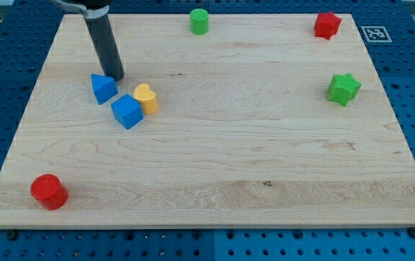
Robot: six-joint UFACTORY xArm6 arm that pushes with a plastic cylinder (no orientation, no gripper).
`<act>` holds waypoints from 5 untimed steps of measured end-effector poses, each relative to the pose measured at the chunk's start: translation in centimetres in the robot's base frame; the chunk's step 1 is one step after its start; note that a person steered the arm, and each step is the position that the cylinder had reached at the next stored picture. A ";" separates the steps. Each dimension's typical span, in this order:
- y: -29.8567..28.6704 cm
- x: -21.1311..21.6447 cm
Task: Slide the yellow hexagon to the blue triangle
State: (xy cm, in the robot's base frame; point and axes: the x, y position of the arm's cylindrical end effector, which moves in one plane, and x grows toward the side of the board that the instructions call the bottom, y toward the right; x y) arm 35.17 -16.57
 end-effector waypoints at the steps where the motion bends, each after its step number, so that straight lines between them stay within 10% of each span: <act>1: -2.5 -4.8; 3: -10.1 -16.0; 5: -9.4 -16.1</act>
State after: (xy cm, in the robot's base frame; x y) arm 19.11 -26.01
